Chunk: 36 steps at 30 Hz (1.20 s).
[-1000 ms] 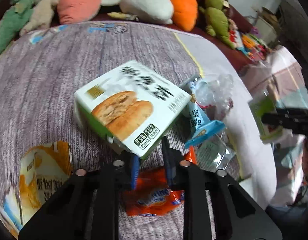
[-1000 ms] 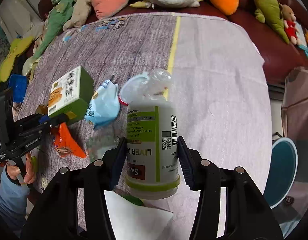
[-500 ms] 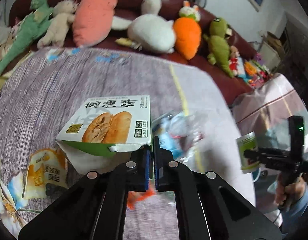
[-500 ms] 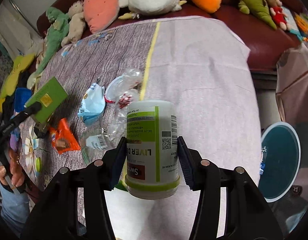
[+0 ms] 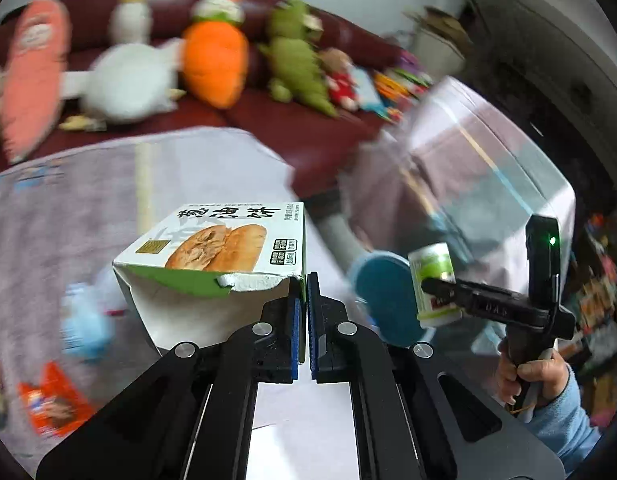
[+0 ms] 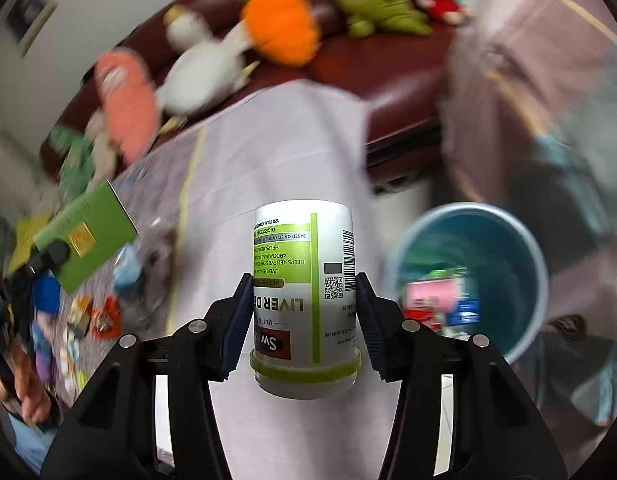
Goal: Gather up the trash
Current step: 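Grasp and lift the bread box with the left tool while the right tool holds the bottle, then carry the bread box and Swisse bottle over the teal bin and open both tools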
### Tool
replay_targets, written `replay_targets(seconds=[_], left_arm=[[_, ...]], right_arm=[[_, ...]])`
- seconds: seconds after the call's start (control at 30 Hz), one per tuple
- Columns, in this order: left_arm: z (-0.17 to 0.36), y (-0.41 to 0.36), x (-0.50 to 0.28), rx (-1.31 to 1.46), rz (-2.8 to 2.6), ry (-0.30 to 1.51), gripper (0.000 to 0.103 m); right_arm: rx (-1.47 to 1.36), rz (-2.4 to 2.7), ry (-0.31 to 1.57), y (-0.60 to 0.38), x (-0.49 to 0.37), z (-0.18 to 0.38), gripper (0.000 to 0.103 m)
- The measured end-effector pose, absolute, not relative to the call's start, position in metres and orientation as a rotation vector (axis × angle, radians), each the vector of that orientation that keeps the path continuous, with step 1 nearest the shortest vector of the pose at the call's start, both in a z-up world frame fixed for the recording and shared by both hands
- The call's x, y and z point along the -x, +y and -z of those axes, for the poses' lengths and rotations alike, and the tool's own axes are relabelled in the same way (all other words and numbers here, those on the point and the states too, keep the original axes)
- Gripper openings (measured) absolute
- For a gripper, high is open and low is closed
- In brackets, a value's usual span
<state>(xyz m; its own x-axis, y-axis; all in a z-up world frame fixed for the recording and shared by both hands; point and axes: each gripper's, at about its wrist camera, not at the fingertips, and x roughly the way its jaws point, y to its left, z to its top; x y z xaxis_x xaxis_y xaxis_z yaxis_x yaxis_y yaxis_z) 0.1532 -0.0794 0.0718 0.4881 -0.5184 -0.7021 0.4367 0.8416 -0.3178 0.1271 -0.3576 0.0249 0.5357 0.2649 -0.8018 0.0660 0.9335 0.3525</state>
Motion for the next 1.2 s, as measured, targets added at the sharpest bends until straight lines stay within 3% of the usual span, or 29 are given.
replay_targets(seconds=[0.33,0.6,0.7,0.77,0.83,1.2], left_arm=[[0.007,-0.276,-0.165,-0.071,0.803,1.075,0.004],[0.059,-0.348,-0.167,-0.163,0.854,1.18,0.005],[0.076,-0.363,-0.167,-0.207,0.843,1.218,0.016],[0.083,-0.369,-0.167,-0.24,0.812,1.215,0.049],[0.084,-0.368,-0.167,-0.238,0.794,1.2,0.064],[0.072,-0.337,-0.169,-0.24,0.717,1.143,0.085]], right_arm=[[-0.483,0.12,0.956,-0.489,-0.082,0.002,0.048],[-0.518,0.161,0.974,-0.534,-0.082,0.023,0.048],[-0.516,0.161,0.98,-0.54,-0.086,0.027,0.048],[-0.517,0.158,0.987,-0.541,-0.092,0.03,0.048],[-0.517,0.152,0.994,-0.543,-0.096,0.033,0.048],[-0.498,0.122,1.038,-0.538,-0.113,0.05,0.048]])
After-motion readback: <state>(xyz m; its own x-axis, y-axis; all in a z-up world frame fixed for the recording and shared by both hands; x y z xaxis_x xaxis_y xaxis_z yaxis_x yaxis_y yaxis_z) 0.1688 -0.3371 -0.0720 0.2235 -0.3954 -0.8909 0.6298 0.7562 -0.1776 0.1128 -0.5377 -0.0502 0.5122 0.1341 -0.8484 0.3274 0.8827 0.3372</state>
